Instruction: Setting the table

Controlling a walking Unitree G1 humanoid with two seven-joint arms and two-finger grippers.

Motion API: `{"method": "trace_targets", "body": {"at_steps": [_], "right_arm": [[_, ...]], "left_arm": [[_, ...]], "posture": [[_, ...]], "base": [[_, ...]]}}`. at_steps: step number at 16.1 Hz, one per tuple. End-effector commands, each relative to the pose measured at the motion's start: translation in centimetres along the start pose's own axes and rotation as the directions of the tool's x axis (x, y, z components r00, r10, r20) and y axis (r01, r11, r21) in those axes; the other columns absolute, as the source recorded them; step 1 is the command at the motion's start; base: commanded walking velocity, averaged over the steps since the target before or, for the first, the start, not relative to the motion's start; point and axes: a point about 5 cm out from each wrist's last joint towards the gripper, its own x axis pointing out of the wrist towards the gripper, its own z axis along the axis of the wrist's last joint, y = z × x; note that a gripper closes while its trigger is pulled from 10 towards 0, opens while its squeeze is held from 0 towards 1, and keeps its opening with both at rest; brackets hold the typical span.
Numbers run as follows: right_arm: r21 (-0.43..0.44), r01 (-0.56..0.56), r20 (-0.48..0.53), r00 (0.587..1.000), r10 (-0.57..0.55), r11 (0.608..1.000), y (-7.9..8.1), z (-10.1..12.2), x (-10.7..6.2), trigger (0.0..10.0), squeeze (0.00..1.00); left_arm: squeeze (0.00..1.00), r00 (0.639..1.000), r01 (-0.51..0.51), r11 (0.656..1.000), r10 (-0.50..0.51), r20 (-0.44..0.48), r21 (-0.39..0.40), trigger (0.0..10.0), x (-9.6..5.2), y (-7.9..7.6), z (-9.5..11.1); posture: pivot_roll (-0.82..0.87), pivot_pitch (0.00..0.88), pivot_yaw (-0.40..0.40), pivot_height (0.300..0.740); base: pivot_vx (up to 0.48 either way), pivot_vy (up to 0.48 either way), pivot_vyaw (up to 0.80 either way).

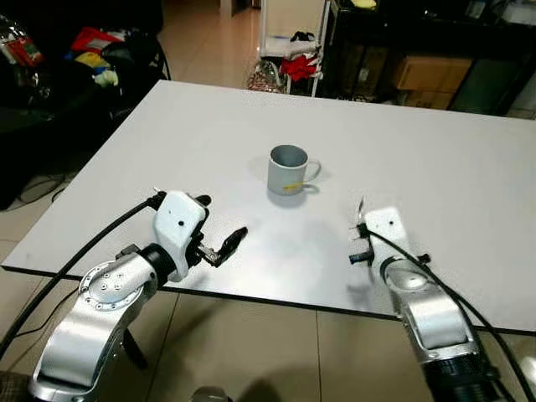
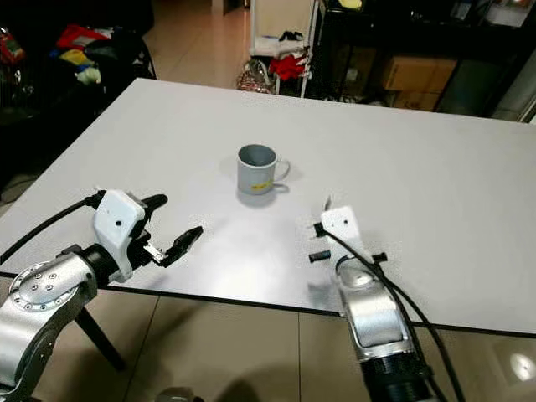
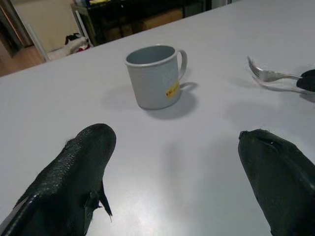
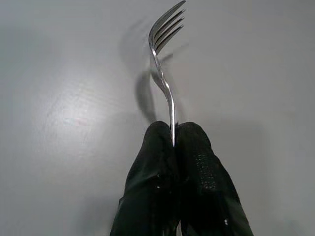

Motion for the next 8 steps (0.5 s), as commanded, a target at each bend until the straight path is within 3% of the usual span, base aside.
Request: {"method": "trace_targets", "body": {"at_steps": [1,8], "right_arm": [[-0.002,0.043,0.026,0.999,-0.043,0.999,-0.5,0.5,0.2,10.0,0.0],[0.01,0.055,-0.002,0.998,-0.055,0.998,0.2,0.0,1.5,10.0,0.0]], "left_arm": [[0.0,0.998,0.054,0.999,-0.054,0.017,0.005,10.0,-0.3,-0.6,0.6],[0.0,0.979,0.199,0.98,-0.2,-0.046,-0.026,10.0,-1.7,-1.5,0.1]], "posture": [[0.23,0.0,-0.049,0.74],[0.26,0.0,-0.028,0.74]], "base": [[0.0,0.0,0.0],[0.0,0.0,0.0]]}}
